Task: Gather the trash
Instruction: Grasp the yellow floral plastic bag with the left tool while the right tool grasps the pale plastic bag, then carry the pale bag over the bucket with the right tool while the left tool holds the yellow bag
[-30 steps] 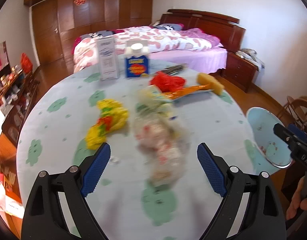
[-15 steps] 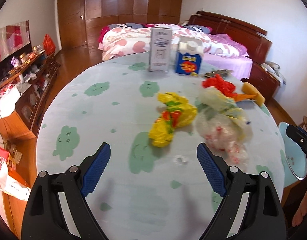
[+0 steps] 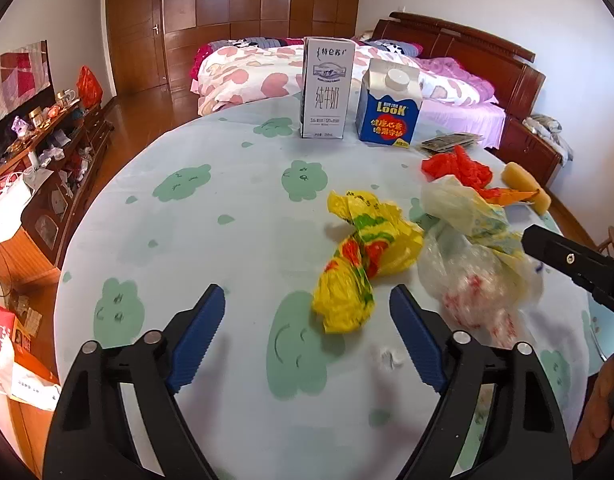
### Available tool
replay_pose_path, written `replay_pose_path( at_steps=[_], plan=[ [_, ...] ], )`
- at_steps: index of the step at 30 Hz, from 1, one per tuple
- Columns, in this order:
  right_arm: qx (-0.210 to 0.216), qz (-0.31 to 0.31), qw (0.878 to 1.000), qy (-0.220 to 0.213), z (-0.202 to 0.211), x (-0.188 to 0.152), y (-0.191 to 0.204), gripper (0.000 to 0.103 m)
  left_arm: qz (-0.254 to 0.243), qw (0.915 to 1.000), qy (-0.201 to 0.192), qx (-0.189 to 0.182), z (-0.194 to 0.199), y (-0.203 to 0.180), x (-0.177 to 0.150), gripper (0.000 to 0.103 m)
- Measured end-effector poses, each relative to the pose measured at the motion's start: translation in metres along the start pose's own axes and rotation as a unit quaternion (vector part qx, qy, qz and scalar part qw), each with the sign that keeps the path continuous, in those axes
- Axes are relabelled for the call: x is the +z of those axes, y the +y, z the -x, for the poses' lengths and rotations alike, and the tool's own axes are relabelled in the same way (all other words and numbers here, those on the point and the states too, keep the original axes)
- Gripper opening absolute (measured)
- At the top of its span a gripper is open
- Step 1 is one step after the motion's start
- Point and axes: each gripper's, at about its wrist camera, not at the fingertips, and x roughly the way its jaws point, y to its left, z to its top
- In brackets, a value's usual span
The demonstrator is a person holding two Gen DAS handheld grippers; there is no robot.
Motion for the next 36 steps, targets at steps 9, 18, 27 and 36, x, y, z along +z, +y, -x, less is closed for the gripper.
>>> replay_pose_path(
  at_steps=[9, 18, 27, 36],
  plan=[
    [0.026, -0.019, 0.998, 0.049, -0.032, 0.003, -0.004, 0.047, 0.005, 0.9988, 0.032, -0.035, -0.027, -0.006, 0.013, 0.062],
    [0.042, -0.01, 0.998, 0.043, -0.026, 0.0, 0.0, 0.03, 0.007, 0.9984, 0.038, -0.04, -0.033, -0.01, 0.013, 0.033],
    [0.045, -0.026, 0.998, -0.02, 0.012, 0.005, -0.006, 0.029, 0.013, 0.9991, -0.001, -0.04, -0.002, -0.009, 0.009, 0.03],
    [-0.024, -0.003, 0.997, -0.074, 0.053, -0.007, -0.013, 0.029, 0.014, 0.9992, -0.027, -0.025, 0.035, -0.015, -0.003, 0.03]
  ],
)
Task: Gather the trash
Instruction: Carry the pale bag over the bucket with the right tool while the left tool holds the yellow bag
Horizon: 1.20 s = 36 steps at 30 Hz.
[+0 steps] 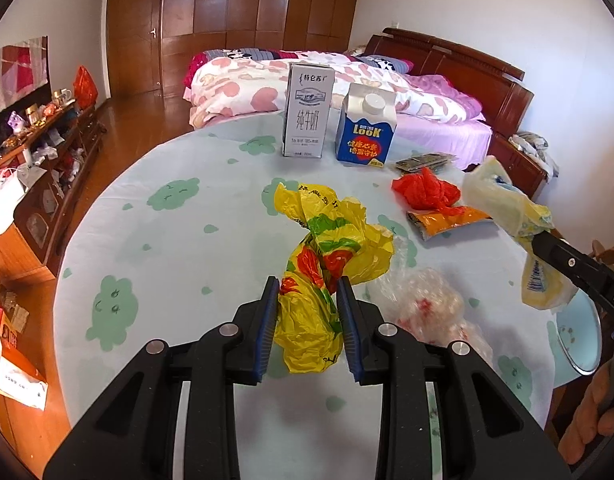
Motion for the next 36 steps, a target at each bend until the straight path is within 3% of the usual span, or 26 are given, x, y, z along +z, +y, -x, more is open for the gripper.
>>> replay_pose_path(
  at_steps=[6, 36],
  plan=[
    [-0.031, 0.005, 0.999, -0.022, 0.025, -0.009, -0.014, 0.029, -0.008, 1.0, -0.002, 0.002, 0.011, -0.016, -0.007, 0.029],
    [-0.082, -0.008, 0.994, -0.071, 0.105, -0.027, -0.062, 0.03, -0.082, 0.9954, -0.048, -0.01, 0.063, -0.096, -0.016, 0.029]
  ],
)
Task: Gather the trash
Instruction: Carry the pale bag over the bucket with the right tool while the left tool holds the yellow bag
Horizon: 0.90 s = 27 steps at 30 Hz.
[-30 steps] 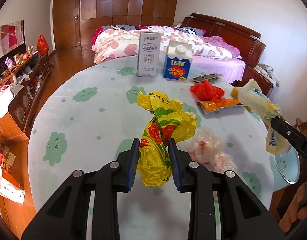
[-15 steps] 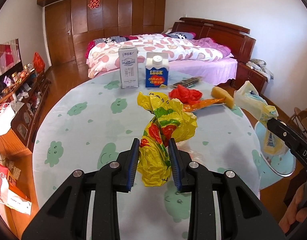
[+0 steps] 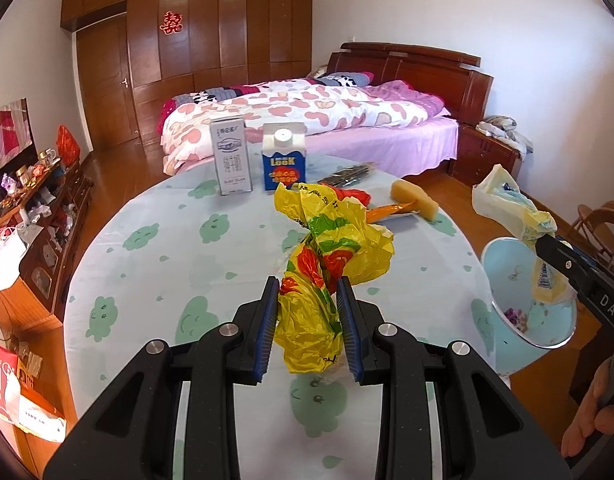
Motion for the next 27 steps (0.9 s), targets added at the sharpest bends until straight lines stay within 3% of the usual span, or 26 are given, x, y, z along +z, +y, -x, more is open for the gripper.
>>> replay_pose_path(
  at_steps=[27],
  plan=[
    [-0.068, -0.016, 0.997, -0.015, 0.02, -0.003, -0.048, 0.03, -0.043, 0.9985, 0.005, -0.033, -0.003, -0.058, 0.004, 0.03]
  ],
)
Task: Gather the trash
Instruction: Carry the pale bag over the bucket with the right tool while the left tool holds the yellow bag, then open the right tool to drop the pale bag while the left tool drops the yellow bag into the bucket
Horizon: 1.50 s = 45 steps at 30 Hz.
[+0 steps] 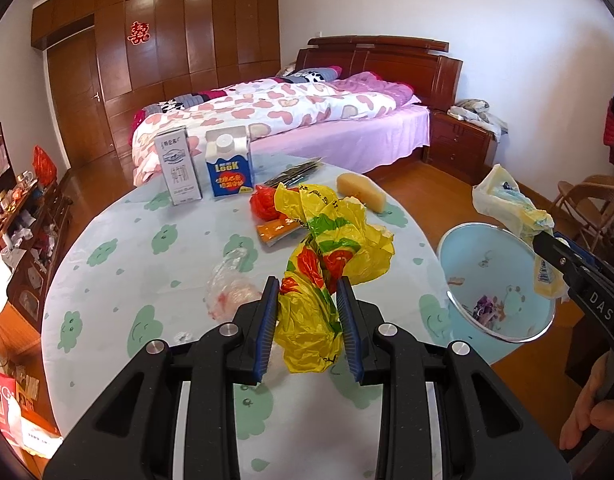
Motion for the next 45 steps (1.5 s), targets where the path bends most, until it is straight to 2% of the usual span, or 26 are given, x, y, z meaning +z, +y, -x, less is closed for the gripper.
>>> replay_pose_path(
  at_steps=[26, 45],
  plan=[
    [-0.064, -0.045, 0.997, 0.006, -0.013, 0.003, -0.051, 0.031, -0.04, 0.9978, 0.006, -0.053, -0.021, -0.065, 0.021, 0.03],
    [-0.104, -0.073, 0.991, 0.044, -0.033, -0.012, -0.092, 0.032, -0.065, 0.9928, 0.034, -0.095, -0.051, -0.119, 0.025, 0.03]
  ],
)
